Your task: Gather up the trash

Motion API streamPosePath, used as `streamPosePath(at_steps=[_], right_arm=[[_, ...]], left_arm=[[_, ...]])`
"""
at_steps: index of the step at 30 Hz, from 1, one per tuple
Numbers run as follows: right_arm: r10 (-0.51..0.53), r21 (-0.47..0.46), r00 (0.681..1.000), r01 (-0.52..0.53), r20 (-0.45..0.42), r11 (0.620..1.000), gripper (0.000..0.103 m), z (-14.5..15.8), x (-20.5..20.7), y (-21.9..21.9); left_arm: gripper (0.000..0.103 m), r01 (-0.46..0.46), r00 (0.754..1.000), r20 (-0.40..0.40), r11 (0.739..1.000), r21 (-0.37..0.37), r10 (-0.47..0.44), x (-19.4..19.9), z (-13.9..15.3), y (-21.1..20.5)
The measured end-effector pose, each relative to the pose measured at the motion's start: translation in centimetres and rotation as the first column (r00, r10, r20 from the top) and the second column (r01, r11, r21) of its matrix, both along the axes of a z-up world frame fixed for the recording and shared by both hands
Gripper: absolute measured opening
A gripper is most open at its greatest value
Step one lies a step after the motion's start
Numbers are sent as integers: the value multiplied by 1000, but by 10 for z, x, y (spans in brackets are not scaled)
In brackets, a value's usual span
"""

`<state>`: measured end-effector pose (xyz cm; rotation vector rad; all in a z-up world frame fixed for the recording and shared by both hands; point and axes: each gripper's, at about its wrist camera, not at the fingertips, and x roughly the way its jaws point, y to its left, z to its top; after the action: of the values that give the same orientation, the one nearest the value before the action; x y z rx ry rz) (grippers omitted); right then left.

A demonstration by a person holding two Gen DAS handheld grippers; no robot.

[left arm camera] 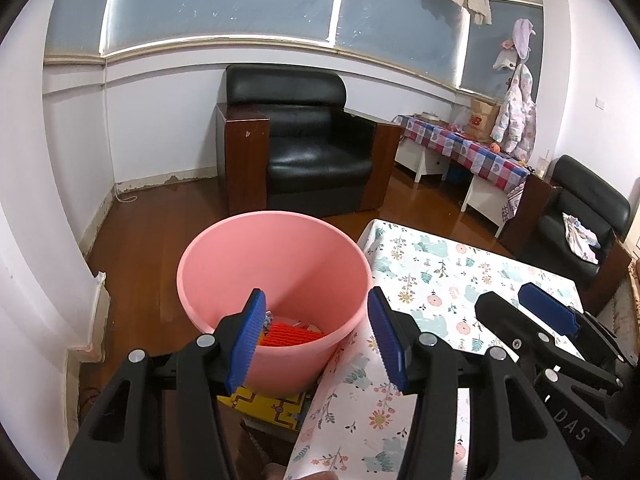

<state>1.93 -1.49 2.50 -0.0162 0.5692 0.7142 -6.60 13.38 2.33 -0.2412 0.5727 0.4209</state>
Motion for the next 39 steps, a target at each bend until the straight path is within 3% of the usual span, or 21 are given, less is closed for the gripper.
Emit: streamPosePath(at_steps=[39], right_arm=[[-16, 0, 1000, 16, 11, 1000, 62, 2, -5, -7]], left_arm=[[51, 8, 1000, 7, 1000, 7, -8, 0, 2, -4]])
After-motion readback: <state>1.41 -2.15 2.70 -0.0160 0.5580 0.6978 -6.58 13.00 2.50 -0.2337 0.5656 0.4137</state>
